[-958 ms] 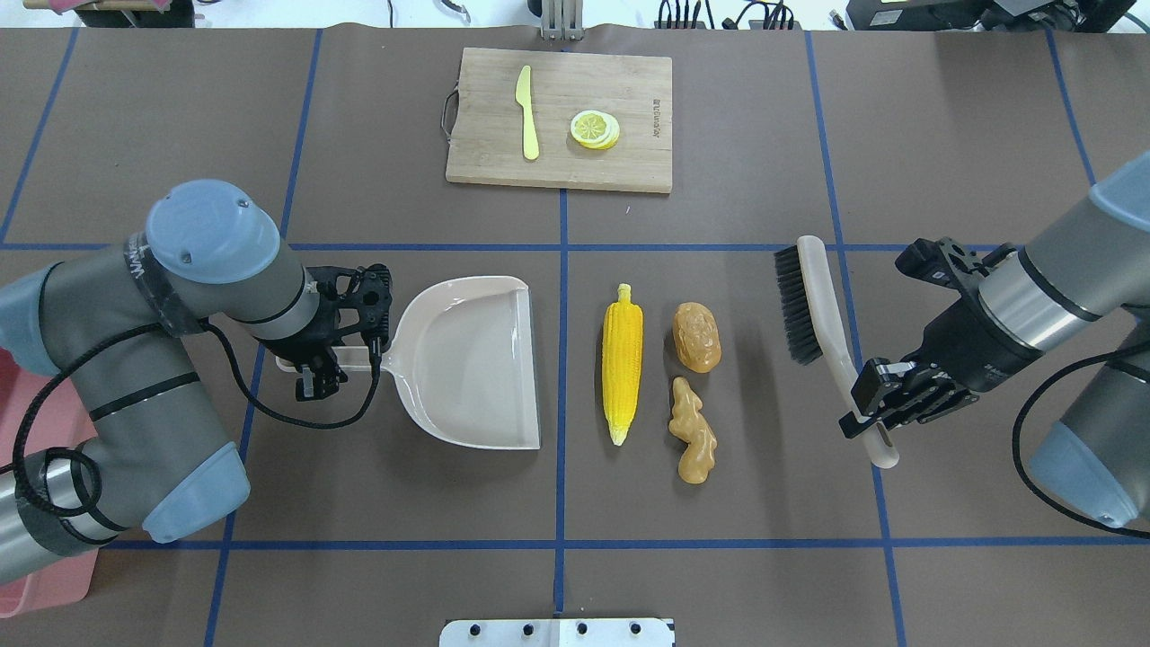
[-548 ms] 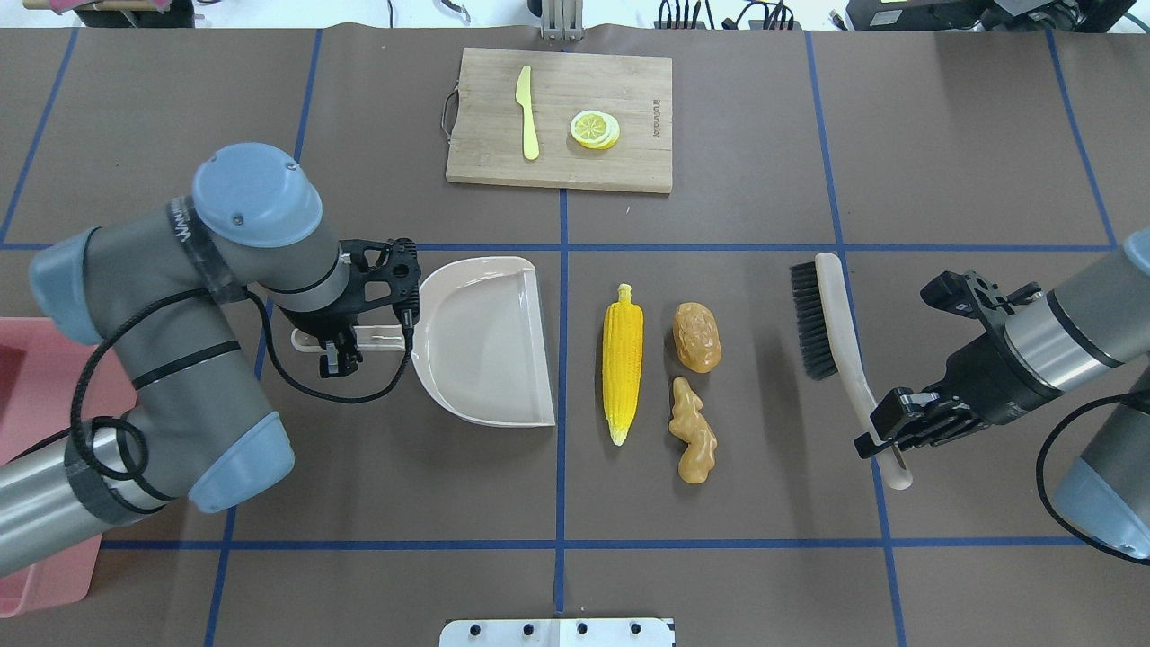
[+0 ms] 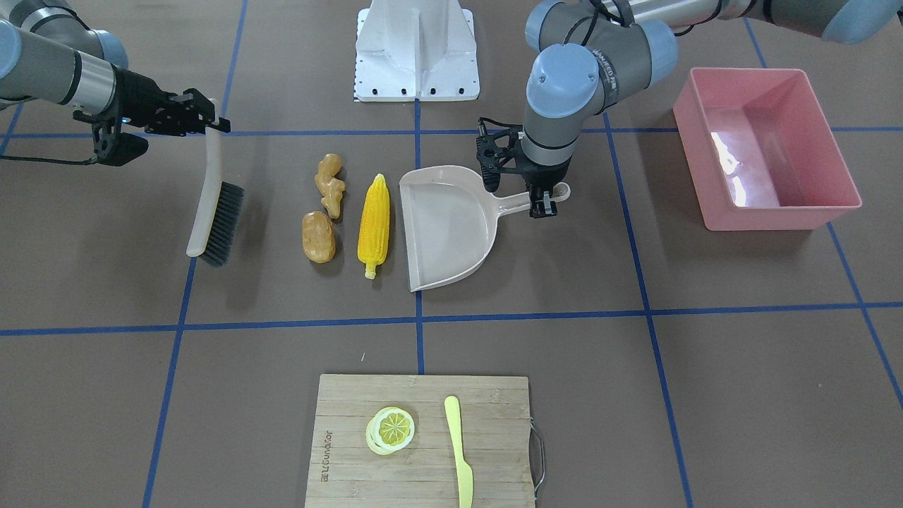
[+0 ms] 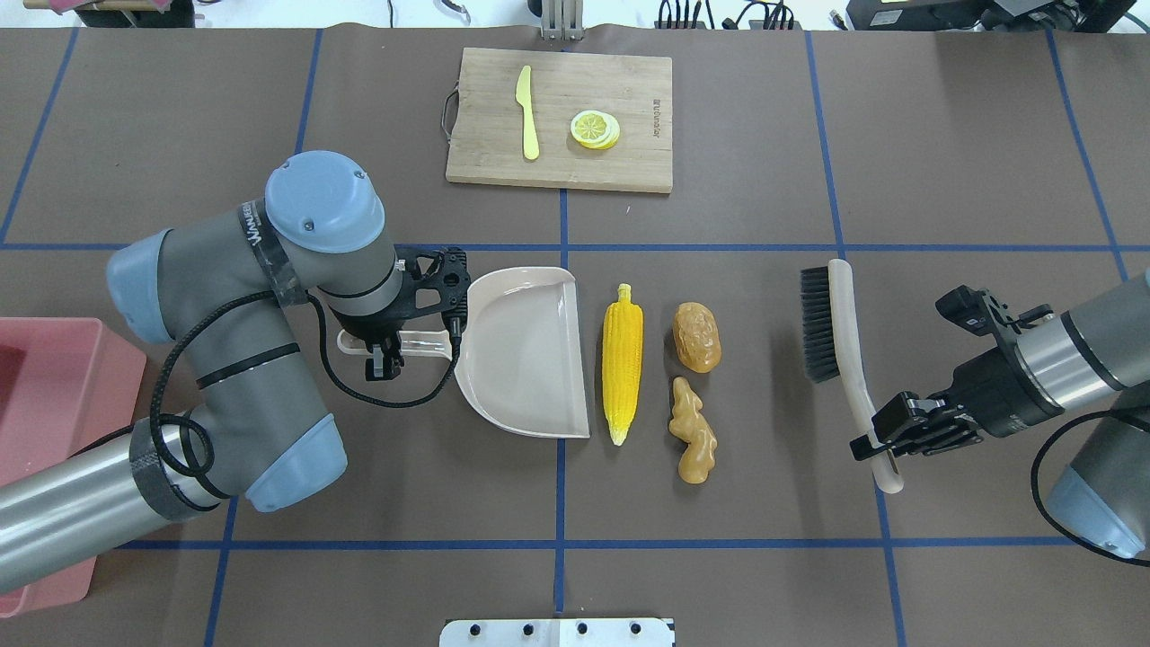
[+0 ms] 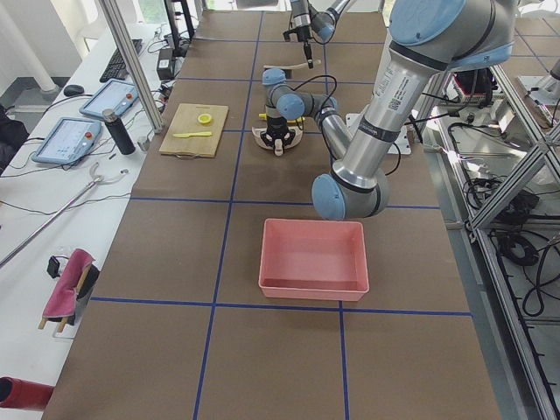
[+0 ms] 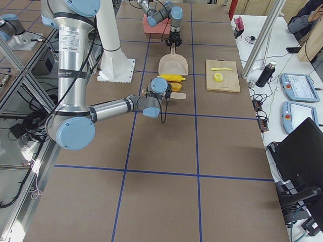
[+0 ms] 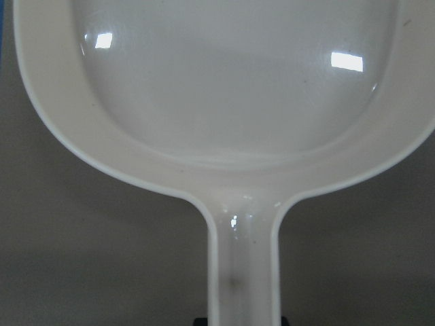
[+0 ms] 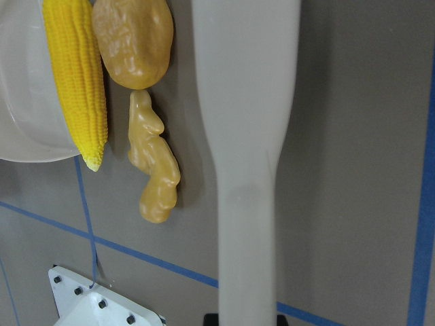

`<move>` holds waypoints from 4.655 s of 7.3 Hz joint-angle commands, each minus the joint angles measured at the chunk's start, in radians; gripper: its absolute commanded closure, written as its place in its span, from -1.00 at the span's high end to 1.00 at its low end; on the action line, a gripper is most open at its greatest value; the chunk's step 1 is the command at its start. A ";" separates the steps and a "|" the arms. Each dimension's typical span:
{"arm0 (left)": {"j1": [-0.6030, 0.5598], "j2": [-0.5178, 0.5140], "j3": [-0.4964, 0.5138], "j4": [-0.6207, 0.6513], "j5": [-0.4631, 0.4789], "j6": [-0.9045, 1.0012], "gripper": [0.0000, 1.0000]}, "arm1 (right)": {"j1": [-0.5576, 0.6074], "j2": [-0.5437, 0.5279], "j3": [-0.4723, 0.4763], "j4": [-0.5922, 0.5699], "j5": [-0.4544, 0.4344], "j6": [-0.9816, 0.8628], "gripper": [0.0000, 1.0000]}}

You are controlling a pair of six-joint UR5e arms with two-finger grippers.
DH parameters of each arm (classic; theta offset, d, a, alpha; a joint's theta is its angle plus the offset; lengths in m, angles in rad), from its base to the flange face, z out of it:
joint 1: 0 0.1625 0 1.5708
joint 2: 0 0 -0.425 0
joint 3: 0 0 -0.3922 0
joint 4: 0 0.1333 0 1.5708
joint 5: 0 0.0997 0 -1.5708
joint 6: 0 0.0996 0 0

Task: Sweep and dump trash into bin
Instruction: 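Slide the dustpan toward the corn with the left gripper while the right lifts the brush, then sweep the corn and potato into the dustpan with the right-held brush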

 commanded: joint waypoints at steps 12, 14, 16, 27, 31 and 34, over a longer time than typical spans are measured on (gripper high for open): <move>0.027 0.000 -0.001 0.000 -0.001 0.020 -1.00 | -0.220 0.322 -0.154 -0.061 -0.106 0.143 -1.00; 0.027 0.000 0.001 0.000 -0.001 0.020 -1.00 | -0.244 0.405 -0.158 -0.154 -0.136 0.148 -1.00; 0.027 0.002 0.001 0.000 -0.001 0.020 -1.00 | -0.249 0.462 -0.158 -0.215 -0.139 0.154 -1.00; 0.030 0.010 -0.009 -0.001 -0.001 0.018 -1.00 | -0.260 0.500 -0.143 -0.323 -0.191 0.173 -1.00; 0.032 0.017 -0.010 -0.003 -0.001 0.018 -1.00 | -0.197 0.471 -0.120 -0.322 -0.111 0.173 -1.00; 0.032 0.040 -0.021 -0.032 -0.002 0.017 -1.00 | -0.109 0.445 -0.099 -0.322 -0.029 0.170 -1.00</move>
